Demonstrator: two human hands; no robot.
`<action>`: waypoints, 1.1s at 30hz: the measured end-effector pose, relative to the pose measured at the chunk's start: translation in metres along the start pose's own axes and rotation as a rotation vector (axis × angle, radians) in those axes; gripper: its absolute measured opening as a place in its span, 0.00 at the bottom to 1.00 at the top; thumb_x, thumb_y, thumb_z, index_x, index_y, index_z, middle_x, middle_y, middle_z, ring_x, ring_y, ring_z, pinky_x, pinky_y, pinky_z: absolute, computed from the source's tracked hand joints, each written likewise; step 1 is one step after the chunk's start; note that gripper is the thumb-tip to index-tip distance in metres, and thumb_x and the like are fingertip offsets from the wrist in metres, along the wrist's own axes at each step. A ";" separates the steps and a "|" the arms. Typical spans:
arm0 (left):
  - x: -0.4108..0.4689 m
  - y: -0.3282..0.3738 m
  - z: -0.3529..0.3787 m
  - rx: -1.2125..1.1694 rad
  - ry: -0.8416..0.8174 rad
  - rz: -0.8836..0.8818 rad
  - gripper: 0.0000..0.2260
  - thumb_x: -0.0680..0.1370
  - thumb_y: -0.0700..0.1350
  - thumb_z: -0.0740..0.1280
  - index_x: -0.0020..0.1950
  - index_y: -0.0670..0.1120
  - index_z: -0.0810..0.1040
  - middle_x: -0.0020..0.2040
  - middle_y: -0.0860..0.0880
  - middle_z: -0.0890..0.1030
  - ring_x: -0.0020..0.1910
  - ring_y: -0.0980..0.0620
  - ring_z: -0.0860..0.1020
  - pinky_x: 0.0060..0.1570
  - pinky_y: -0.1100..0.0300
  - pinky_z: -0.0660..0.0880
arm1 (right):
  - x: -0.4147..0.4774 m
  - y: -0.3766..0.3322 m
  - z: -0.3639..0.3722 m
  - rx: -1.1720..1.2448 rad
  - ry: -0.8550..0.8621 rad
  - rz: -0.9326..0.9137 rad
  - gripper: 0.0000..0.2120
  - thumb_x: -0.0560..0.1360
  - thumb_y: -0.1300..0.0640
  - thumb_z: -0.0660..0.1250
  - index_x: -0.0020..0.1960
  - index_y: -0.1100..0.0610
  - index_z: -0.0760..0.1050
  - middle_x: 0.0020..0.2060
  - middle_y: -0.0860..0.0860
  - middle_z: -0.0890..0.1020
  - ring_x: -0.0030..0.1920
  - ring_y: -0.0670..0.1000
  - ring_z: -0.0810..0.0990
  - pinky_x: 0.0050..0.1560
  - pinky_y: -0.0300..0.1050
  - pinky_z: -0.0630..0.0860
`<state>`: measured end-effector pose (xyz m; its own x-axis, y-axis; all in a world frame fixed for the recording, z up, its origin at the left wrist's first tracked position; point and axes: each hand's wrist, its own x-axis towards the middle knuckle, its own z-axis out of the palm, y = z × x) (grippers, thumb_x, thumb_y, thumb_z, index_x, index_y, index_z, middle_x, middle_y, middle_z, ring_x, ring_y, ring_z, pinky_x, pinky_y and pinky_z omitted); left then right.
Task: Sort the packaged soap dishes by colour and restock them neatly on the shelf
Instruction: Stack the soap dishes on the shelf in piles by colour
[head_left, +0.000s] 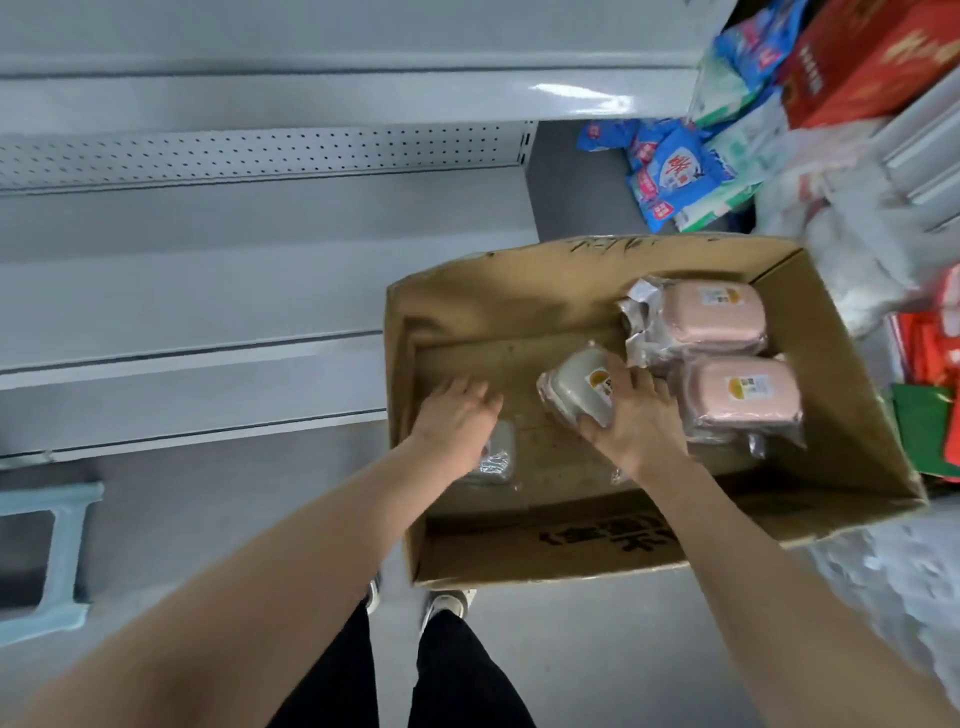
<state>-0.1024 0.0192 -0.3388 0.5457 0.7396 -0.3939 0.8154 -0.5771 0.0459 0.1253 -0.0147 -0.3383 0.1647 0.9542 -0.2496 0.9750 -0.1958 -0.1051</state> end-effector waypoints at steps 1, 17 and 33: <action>0.003 0.006 0.011 0.011 -0.083 -0.017 0.34 0.74 0.48 0.72 0.76 0.46 0.61 0.74 0.43 0.64 0.72 0.43 0.62 0.72 0.49 0.59 | -0.002 0.004 0.002 0.011 0.007 0.005 0.40 0.70 0.39 0.70 0.74 0.51 0.57 0.62 0.59 0.74 0.61 0.62 0.73 0.63 0.57 0.69; 0.006 0.003 -0.015 -0.231 -0.067 -0.096 0.42 0.71 0.61 0.69 0.78 0.48 0.52 0.70 0.45 0.68 0.66 0.43 0.70 0.62 0.48 0.73 | -0.019 -0.001 -0.039 0.045 0.123 -0.085 0.38 0.74 0.37 0.62 0.77 0.52 0.54 0.64 0.60 0.72 0.64 0.62 0.71 0.68 0.59 0.66; -0.130 -0.105 -0.191 -0.272 0.691 -0.258 0.41 0.66 0.74 0.63 0.69 0.47 0.67 0.61 0.46 0.77 0.58 0.42 0.75 0.60 0.51 0.72 | -0.009 -0.120 -0.214 0.067 0.695 -0.498 0.35 0.73 0.36 0.61 0.72 0.57 0.67 0.54 0.59 0.78 0.53 0.61 0.76 0.53 0.57 0.76</action>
<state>-0.2220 0.0498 -0.1174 0.2561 0.9380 0.2337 0.9030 -0.3184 0.2886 0.0388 0.0487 -0.1177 -0.2047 0.8503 0.4848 0.9508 0.2904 -0.1078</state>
